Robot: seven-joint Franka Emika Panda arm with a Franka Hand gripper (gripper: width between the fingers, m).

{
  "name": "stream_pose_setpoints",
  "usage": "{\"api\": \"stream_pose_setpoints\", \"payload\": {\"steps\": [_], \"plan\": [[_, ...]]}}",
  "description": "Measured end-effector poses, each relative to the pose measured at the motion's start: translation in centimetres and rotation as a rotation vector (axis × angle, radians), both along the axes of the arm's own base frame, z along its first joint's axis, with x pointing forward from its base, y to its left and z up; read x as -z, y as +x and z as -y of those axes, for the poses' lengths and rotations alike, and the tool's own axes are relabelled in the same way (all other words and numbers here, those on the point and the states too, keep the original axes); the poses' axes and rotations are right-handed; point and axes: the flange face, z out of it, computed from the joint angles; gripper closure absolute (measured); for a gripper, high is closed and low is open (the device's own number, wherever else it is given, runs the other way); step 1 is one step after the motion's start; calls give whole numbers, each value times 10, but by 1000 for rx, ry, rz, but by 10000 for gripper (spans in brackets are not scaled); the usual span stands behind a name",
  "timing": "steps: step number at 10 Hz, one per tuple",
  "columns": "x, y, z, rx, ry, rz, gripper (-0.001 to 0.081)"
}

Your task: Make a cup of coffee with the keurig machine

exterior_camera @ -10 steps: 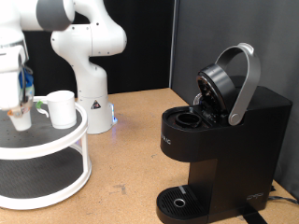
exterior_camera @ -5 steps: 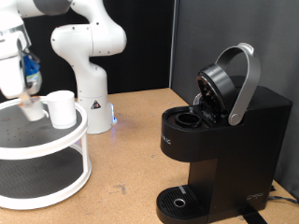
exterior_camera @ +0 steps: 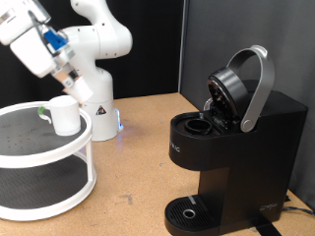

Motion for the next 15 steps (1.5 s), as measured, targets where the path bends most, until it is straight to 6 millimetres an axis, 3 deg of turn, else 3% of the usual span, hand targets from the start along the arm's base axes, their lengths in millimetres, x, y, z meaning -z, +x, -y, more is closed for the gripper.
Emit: {"api": "stream_pose_setpoints", "payload": {"steps": [4, 7, 10, 15], "plan": [[-5, 6, -11, 33, 61, 12, 378], [-21, 25, -44, 6, 184, 40, 378], [-34, 46, -83, -118, 190, 4, 378], [-30, 51, -88, -130, 211, -23, 378]]}}
